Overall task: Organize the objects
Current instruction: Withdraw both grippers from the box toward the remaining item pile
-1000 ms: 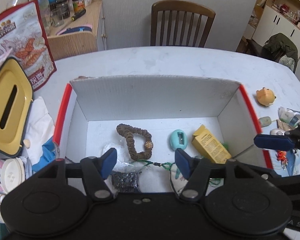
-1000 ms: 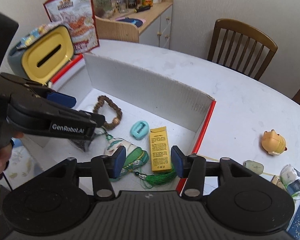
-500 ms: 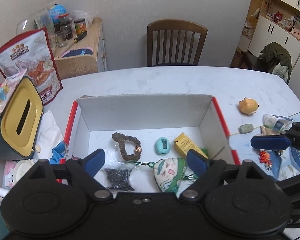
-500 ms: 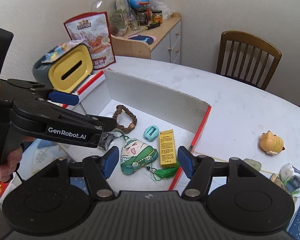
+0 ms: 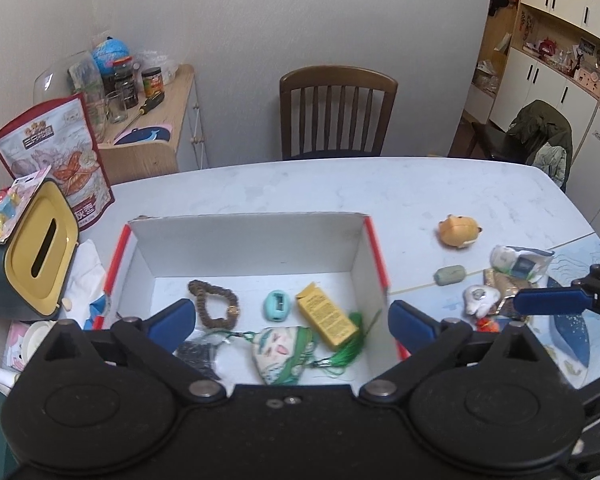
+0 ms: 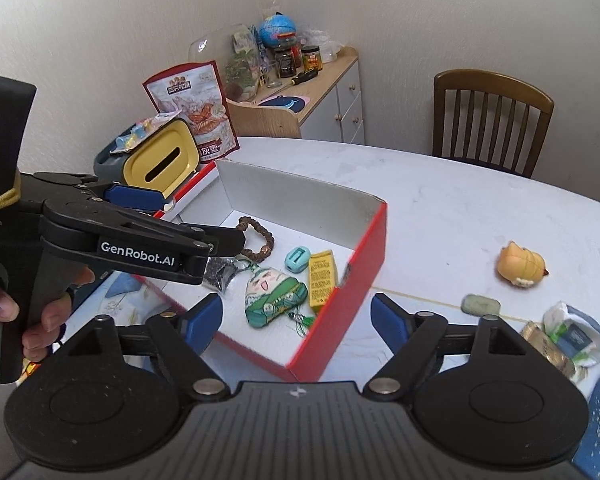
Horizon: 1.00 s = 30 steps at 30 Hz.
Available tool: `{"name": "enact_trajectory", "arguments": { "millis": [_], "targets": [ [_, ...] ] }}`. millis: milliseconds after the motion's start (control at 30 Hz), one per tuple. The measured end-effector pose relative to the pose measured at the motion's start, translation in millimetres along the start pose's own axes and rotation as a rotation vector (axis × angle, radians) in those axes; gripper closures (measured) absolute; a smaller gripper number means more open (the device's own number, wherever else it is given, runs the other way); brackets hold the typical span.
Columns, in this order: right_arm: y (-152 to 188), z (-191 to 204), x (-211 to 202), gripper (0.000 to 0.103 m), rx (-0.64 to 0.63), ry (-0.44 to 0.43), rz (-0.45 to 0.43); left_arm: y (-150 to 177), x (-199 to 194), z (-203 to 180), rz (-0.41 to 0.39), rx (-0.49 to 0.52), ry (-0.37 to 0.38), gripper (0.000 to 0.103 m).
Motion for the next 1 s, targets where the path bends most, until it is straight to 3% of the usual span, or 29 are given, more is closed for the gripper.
{"name": "enact_trajectory", "arguments": {
  "millis": [533, 1000],
  "targets": [
    [41, -113, -77, 0.018, 0.111, 0.049, -0.033, 14, -11, -102, -0.044, 0.000, 0.025, 0.001],
    [79, -216, -104, 0.018, 0.201, 0.138, -0.020, 39, 19, -178, -0.021, 0.020, 0.047, 0.001]
  ]
}}
Point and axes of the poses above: each gripper's, at about its wrist camera, not at the fingertips, and x roughly the way its jaws point, z to its left, y to its underside, the point moved 4 cm from there along x, roughly the way its jaws point, and after that the axes turned 9 degrees about -z, right-handed, at the moved point
